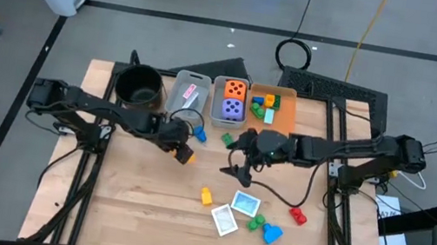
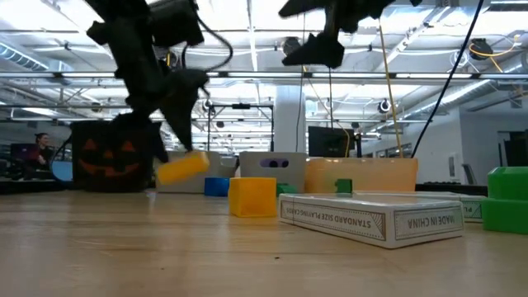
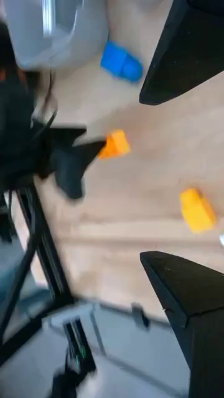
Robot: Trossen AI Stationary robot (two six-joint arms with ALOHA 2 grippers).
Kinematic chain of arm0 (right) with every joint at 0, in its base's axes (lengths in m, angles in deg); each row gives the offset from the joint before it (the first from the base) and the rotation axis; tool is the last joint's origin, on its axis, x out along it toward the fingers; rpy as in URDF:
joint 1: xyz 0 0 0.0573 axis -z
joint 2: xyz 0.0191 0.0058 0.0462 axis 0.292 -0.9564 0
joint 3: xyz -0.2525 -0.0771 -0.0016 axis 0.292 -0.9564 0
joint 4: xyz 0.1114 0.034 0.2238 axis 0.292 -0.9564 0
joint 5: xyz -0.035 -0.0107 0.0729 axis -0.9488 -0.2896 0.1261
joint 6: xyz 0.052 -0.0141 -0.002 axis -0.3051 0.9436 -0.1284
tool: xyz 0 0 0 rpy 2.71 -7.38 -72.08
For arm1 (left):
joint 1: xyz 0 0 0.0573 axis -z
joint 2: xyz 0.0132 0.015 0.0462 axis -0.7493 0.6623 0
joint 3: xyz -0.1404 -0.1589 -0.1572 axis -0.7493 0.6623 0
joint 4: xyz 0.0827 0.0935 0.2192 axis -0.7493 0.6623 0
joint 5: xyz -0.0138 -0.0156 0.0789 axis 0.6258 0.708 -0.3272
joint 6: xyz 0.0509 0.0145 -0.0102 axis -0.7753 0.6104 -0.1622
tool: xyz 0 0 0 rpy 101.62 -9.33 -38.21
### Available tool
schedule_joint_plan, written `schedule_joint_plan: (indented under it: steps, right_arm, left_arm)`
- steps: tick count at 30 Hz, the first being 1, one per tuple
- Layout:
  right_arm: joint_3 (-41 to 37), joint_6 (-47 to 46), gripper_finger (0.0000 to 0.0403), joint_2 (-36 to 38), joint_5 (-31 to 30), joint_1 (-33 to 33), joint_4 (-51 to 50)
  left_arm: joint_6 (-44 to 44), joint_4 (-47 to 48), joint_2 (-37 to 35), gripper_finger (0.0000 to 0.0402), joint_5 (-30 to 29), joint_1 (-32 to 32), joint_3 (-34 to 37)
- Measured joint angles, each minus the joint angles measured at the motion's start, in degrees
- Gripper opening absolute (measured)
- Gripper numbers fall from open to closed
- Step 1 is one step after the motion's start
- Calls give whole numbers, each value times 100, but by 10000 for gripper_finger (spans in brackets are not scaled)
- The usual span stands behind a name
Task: Pick & Place Toys
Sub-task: Put the top yellow game piece into the orange bin
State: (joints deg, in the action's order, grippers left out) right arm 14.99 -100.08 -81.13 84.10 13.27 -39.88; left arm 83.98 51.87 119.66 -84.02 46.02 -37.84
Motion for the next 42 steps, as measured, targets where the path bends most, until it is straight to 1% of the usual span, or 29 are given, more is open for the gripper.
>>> schedule_joint_plan:
  steps: [4, 6, 8, 10, 13, 17, 19, 21, 26, 29, 31, 33, 37, 42]
  right_arm:
    - [-313, 53, 396, 2, -367, -87, 539]
    - [-470, 269, 396, 2, -466, -141, 1023]
    - [-615, 544, 396, 4, -601, -187, 1296]
    - [-718, 676, 396, 2, -626, -210, 1514]
    - [-769, 607, 396, 2, -625, -204, 1662]
    - [-817, 561, 396, 2, -625, -194, 1629]
    - [-839, 530, 396, 2, -625, -193, 1641]
    - [-850, 495, 396, 48, -624, -193, 1566]
    - [-854, 593, 396, 285, -644, -147, 1388]
    - [-854, 625, 396, 498, -904, -83, 1275]
    - [-847, 646, 396, 650, -958, -32, 1128]
    - [-849, 645, 396, 755, -1056, -4, 952]
    - [-850, 499, 396, 917, -1204, -3, 602]
    - [-850, 272, 396, 1002, -1204, -13, 383]
  left_arm:
    - [-253, -683, -416, 271, 224, -4, -2]
    - [-330, -1014, -602, 271, 266, -13, -2]
    - [-361, -1289, -737, 271, 258, -34, -9]
    - [-447, -1224, -809, 271, 252, -76, -5]
    - [-546, -1050, -790, 271, 250, -107, -2]
    - [-918, -1132, -762, 271, 392, -118, -2]
    - [-1017, -1030, -762, 271, 381, -121, -3]
    - [-1105, -719, -752, 271, 354, -148, -65]
    - [-1642, 187, -415, 271, 280, -243, -639]
    - [-2063, 453, -33, 271, 252, -271, -1118]
    - [-2306, 721, 226, 271, 234, -279, -1364]
    - [-2527, 787, 508, 271, 242, -278, -1543]
    - [-2660, 961, 968, 271, 411, -278, -1743]
    - [-2696, 1045, 1361, 271, 467, -256, -1759]
